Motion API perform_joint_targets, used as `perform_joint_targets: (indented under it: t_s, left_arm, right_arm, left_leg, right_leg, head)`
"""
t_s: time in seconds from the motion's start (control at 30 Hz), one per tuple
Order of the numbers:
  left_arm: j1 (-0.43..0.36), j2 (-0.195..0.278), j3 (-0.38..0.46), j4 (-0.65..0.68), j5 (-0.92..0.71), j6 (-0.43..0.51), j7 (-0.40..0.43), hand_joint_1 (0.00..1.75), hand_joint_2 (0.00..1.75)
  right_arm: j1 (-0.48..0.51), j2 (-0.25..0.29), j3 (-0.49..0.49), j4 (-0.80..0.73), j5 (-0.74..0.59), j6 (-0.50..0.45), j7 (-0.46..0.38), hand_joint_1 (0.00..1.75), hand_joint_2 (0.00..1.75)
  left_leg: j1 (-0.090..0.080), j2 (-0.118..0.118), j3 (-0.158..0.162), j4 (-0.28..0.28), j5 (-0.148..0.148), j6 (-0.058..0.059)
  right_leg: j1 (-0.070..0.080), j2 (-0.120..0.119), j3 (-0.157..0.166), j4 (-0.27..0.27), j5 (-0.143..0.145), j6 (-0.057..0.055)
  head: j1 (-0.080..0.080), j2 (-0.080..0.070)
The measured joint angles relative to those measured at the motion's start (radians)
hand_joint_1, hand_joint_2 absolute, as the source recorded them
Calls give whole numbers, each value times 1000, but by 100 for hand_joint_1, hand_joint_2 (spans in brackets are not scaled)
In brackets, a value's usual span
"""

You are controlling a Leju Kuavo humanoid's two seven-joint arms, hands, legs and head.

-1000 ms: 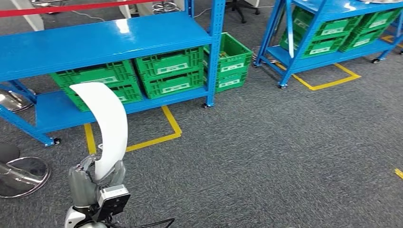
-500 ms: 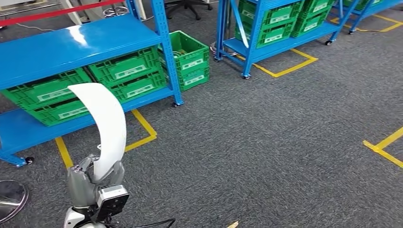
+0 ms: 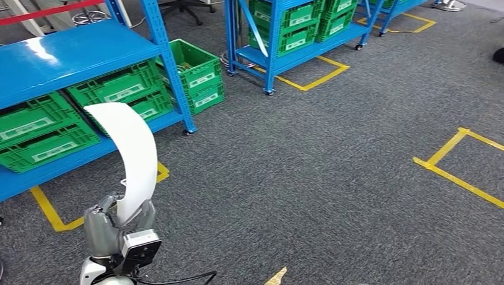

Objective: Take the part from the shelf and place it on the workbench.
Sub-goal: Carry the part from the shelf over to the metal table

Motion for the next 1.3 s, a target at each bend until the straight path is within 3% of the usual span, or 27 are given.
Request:
perform_joint_targets:
  t_s: [0.07, 0.1, 0.13, 0.2, 0.27, 0.3, 0.37, 0.43, 0.5, 0.53, 0.57, 0.6, 0.63, 0.67, 0.73, 0.8, 0.87, 0.9, 0.97, 1.0, 1.03, 1.1, 1.13, 1.17, 1.23, 1.3]
  left_arm:
    - [2, 0, 1, 0, 0, 0, 0, 175, 175]
    - [3, 0, 1, 0, 0, 0, 0, 175, 175]
    - [3, 0, 1, 0, 1, 0, 0, 175, 175]
    - [2, 0, 2, 0, 1, 0, 0, 175, 175]
    - [2, 0, 2, 0, 1, 1, 0, 175, 175]
    - [1, 0, 2, 0, 1, 1, 0, 175, 175]
    - [0, 0, 2, 0, 1, 1, 0, 175, 175]
    - [-1, 0, 2, 0, 1, 1, 0, 175, 175]
    - [0, 1, 2, 0, 1, 1, -1, 175, 175]
    - [1, 1, 2, 0, 1, 1, -1, 175, 175]
    - [3, 2, 2, 1, 1, 1, -1, 175, 175]
    - [3, 3, 3, 1, 1, 1, -1, 175, 175]
    - [3, 3, 3, 1, 1, 1, -1, 175, 175]
    - [3, 4, 3, 1, 1, 2, -1, 175, 175]
    - [3, 4, 3, 1, 1, 2, -1, 175, 175]
    - [3, 4, 3, 1, 2, 3, -2, 175, 175]
    - [2, 4, 4, 1, 3, 4, -4, 175, 175]
    - [2, 3, 4, 1, 4, 4, -4, 175, 175]
    - [1, 0, 5, 1, 4, 4, -5, 175, 175]
    - [2, 0, 6, 1, 4, 4, -6, 175, 175]
    - [3, 0, 7, 1, 5, 4, -6, 175, 175]
    - [4, 0, 9, 2, 6, 4, -6, 175, 175]
    - [4, 0, 10, 2, 6, 4, -6, 175, 175]
    - [4, 0, 10, 2, 6, 4, -6, 175, 175]
    - [4, -1, 11, 2, 6, 4, -6, 175, 175]
    - [4, -1, 11, 2, 5, 5, -6, 175, 175]
  right_arm:
    - [-3, 0, -3, 0, 1, -1, -1, 0, 175]
    - [-1, 0, -5, 0, 1, -1, -1, 0, 175]
    - [1, 0, -6, 0, 2, -1, -1, 0, 175]
    - [2, 0, -7, 0, 2, -2, -1, 0, 175]
    - [-2, 0, -8, 0, 2, -2, -1, 0, 175]
    - [-4, 1, -8, 0, 2, -2, -1, 0, 175]
    - [-2, 1, -8, -1, 3, -3, -1, 0, 175]
    - [0, 0, -8, -1, 2, -4, -1, 0, 175]
    - [-2, 0, -8, -2, 2, -4, -1, 0, 175]
    - [-4, 0, -8, -2, 2, -4, -1, 0, 175]
    - [-4, 0, -8, -2, 2, -4, -1, 0, 175]
    - [-3, 0, -8, -2, 3, -4, -1, 0, 175]
    - [-2, 0, -8, -2, 3, -4, -1, 0, 175]
    - [0, 0, -8, -2, 3, -5, 0, 0, 175]
    - [0, 1, -8, -2, 5, -6, 0, 0, 175]
    - [-2, 2, -8, -2, 7, -6, 0, 0, 175]
    - [-1, 2, -10, -2, 10, -6, 0, 0, 175]
    - [1, 2, -11, -2, 12, -6, 0, 0, 175]
    - [2, 2, -17, -2, 17, -7, 0, 0, 175]
    - [0, 2, -20, -2, 20, -8, 0, 0, 175]
    - [-3, 2, -23, -2, 23, -8, 0, 0, 175]
    - [-5, 2, -27, -2, 29, -8, 0, 0, 175]
    - [-4, 2, -29, -2, 30, -8, 0, 0, 175]
    - [-2, 2, -31, -2, 31, -8, 0, 0, 175]
    - [-1, 2, -33, -2, 33, -8, 0, 0, 175]
    - [-6, 3, -33, -2, 34, -9, 0, 0, 175]
  left_leg:
    - [-2, 31, -2, 1, 0, 0]
    - [-2, 45, -2, 1, 0, 0]
    - [-2, 57, -2, 1, -1, -1]
    - [-3, 79, 1, 1, -4, -7]
    - [-8, 96, 4, 4, -8, -17]
    - [-11, 103, 5, 5, -9, -23]
    - [-10, 116, 6, 5, -12, -34]
    - [-5, 90, -4, 34, -39, -45]
    - [-1, 35, -51, 146, -106, -50]
    - [-1, 19, -85, 219, -139, -50]
    - [-1, 12, -114, 279, -159, -48]
    - [-2, 9, -129, 306, -157, -46]
    - [-2, 7, -126, 294, -135, -42]
    - [-2, 2, -106, 245, -98, -38]
    - [-2, -39, -49, 110, -26, -27]
    - [-2, -77, -19, 34, -4, -23]
    - [-4, -71, -16, 20, -5, -19]
    - [-4, -60, -15, 15, -1, -14]
    - [-1, -33, -13, 3, 8, -5]
    - [-2, -17, -13, 1, 9, -2]
    - [-3, -1, -15, 1, 10, 0]
    - [-4, 31, -16, 2, 9, 0]
    - [-4, 45, -16, 2, 8, -1]
    - [-4, 57, -16, 2, 7, -2]
    - [-5, 77, -13, 4, 3, -10]
    - [-9, 93, -10, 6, -2, -22]
  right_leg:
    - [-5, -15, -52, 119, -45, 9]
    - [-7, -19, -56, 135, -44, 13]
    - [-10, -24, -38, 109, -23, 15]
    - [-11, -57, 44, -35, 34, 15]
    - [-7, -85, 105, -141, 61, 3]
    - [-4, -88, 112, -154, 59, -5]
    - [-1, -67, 109, -155, 63, -22]
    - [-3, -48, 107, -160, 69, -37]
    - [-3, -26, 106, -162, 75, -46]
    - [-2, -13, 104, -162, 76, -49]
    - [0, 1, 103, -162, 77, -51]
    - [3, 14, 102, -162, 78, -52]
    - [5, 27, 102, -161, 79, -52]
    - [6, 41, 103, -160, 79, -52]
    - [8, 66, 101, -156, 80, -49]
    - [6, 88, 91, -150, 83, -41]
    - [1, 107, 77, -151, 90, -27]
    - [0, 98, 71, -149, 89, -22]
    - [3, 47, 42, -101, 57, -14]
    - [3, 14, 18, -45, 26, -11]
    - [1, -4, -15, 23, -7, -7]
    - [-5, -16, -59, 123, -42, 2]
    - [-8, -20, -54, 122, -33, 6]
    - [-12, -26, -28, 79, -8, 8]
    - [-13, -64, 59, -65, 42, 10]
    - [-8, -90, 109, -149, 58, 1]
  head:
    - [1, 0]
    - [1, 0]
    - [1, 0]
    - [2, 0]
    - [1, 0]
    - [0, 0]
    - [0, 0]
    - [-2, 0]
    - [-6, 0]
    - [-8, 0]
    - [-8, 0]
    - [-8, 0]
    - [-8, 0]
    - [-8, 0]
    - [-7, 0]
    - [-7, 0]
    - [-7, 0]
    - [-6, 0]
    - [-1, 0]
    - [2, 0]
    - [4, 0]
    - [4, 0]
    - [5, 0]
    - [5, 0]
    - [5, 0]
    - [3, 0]
